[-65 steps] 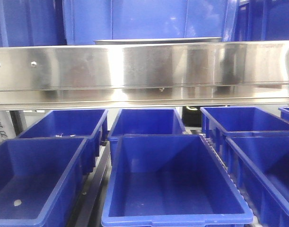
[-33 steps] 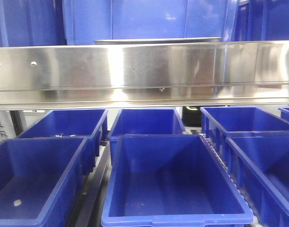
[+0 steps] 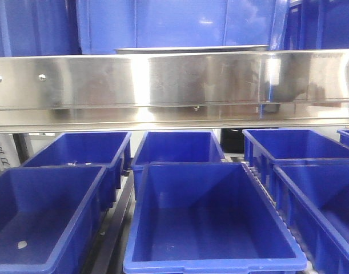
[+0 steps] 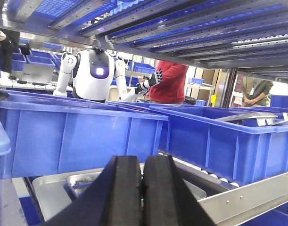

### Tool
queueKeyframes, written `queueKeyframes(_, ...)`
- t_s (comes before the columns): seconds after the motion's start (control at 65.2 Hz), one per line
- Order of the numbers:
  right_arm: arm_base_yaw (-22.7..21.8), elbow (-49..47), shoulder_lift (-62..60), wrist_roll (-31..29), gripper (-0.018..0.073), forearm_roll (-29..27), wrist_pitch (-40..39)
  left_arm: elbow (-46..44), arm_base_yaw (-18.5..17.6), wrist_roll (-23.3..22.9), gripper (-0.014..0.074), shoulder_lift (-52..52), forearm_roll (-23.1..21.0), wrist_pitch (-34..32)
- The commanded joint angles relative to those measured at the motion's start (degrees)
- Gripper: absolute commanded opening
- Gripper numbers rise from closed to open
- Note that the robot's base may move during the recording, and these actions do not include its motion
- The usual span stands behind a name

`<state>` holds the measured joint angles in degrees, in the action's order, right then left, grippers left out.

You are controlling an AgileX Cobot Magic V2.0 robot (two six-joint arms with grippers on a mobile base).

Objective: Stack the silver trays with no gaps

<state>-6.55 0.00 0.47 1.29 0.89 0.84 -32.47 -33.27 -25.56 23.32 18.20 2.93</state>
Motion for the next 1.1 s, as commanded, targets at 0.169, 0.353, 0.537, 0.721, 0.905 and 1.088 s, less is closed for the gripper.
queueKeyframes(0.169,1.73,0.0,-0.47,0.28,-0.0083,-0.05,-1.37,0.08,-0.01,0.11,-0.0007,-0.23,0.35,-0.9)
queueKeyframes(0.353,1.73,0.0,-0.47,0.28,-0.0083,-0.05,-1.37,0.08,-0.01,0.11,-0.0007,-0.23,0.35,-0.9)
queueKeyframes(0.537,1.73,0.0,-0.47,0.28,-0.0083,-0.05,-1.37,0.08,-0.01,0.11,-0.0007,-0.23,0.35,-0.9)
queueKeyframes(0.721,1.73,0.0,-0.47,0.28,-0.0083,-0.05,-1.37,0.08,-0.01,0.11,-0.0007,-0.23,0.35,-0.9)
queueKeyframes(0.905,1.73,0.0,-0.47,0.28,-0.0083,-0.05,-1.37,0.08,0.27,0.11,-0.0007,-0.52,1.43,0.1)
queueKeyframes(1.088,1.73,0.0,-0.47,0.28,-0.0083,-0.05,-1.37,3.18,6.54,13.57,-0.0007,-3.57,-6.11,0.82)
